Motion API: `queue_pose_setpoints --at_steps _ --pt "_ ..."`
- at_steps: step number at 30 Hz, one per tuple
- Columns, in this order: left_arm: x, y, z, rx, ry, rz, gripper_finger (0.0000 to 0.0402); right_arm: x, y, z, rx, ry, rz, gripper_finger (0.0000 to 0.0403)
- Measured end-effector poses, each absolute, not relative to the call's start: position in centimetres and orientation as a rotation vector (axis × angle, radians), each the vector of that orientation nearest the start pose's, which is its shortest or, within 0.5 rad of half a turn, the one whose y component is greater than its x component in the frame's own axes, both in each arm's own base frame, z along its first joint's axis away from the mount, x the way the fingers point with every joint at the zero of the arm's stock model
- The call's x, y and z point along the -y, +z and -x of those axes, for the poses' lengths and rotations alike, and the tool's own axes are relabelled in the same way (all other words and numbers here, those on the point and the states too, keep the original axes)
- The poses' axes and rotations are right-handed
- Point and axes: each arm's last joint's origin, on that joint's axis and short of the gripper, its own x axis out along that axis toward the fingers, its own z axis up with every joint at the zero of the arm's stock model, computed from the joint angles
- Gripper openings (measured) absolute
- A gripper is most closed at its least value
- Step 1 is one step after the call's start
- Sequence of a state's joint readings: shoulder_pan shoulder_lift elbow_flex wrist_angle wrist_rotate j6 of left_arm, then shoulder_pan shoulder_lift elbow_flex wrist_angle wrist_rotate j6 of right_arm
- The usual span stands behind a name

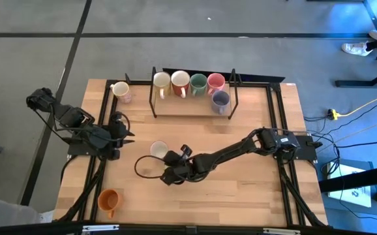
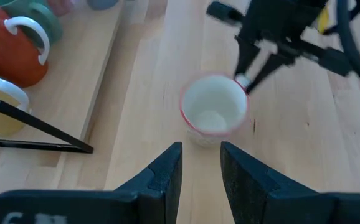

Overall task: Place coffee mugs
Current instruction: Put the gray patterned mug on the shelf

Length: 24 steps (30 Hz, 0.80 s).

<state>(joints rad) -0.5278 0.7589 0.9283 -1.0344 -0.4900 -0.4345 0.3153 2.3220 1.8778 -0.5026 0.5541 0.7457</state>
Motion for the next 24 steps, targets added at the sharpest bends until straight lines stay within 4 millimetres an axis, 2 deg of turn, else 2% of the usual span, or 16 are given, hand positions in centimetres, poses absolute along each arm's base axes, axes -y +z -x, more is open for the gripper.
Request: queue_pose_setpoints --at_steps 9,13,17,24 --pt "4.9 31.5 -11.1 -0.739 0.128 -0.007 0.0102 -12.3 22.2 -43.9 -0.677 -0.850 -0.278 0.0040" --pt "4.9 31.5 -11.1 -0.734 0.126 -0.003 0.0102 -10.2 23.6 -42.5 -0.665 -0.994 -0.313 0.0040" --pt "4.9 31.5 -11.1 -0.731 0.126 -0.001 0.0102 -7.1 24.5 -42.3 -0.656 -1.084 -0.349 0.0040" --pt "5.0 31.7 -11.3 -0.713 0.124 0.018 0.0102 -2.2 24.4 -43.1 -0.647 -1.168 -0.468 0.0040"
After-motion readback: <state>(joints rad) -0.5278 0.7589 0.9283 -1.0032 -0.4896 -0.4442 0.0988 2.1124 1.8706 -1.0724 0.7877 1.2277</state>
